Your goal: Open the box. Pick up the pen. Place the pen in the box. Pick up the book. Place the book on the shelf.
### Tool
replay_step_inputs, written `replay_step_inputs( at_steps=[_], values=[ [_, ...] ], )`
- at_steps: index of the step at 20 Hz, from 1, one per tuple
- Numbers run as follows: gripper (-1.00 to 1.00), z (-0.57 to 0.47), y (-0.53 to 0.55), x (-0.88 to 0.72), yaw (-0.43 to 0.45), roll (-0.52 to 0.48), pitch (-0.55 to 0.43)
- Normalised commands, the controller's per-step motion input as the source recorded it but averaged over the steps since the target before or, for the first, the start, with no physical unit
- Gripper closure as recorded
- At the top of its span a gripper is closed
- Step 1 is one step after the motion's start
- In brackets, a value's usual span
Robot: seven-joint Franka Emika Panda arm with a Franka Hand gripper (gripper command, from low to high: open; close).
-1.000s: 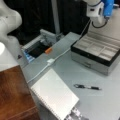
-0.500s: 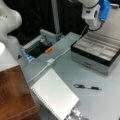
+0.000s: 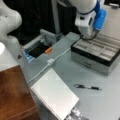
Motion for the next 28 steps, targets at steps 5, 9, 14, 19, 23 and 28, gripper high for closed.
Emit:
replay_step_inputs(
  at_steps=[5,9,14,19,23,28],
  values=[
    [-1.00,0.11,-0.37,0.35,0.235,-0.466,0.124],
    [-1.00,0.03,-0.45,0.37,0.229,-0.526,0.167],
    [-1.00,0.04,-0.27,0.36,0.174,-0.453,0.189],
    [-1.00,0.00,-0.18,0.39,0.073,-0.404,0.125],
    [-1.00,0.01,-0.14,0.35,0.158,-0.382,0.109],
    [-1.00,-0.01,-0.15,0.35,0.257,-0.292,0.112]
  ],
)
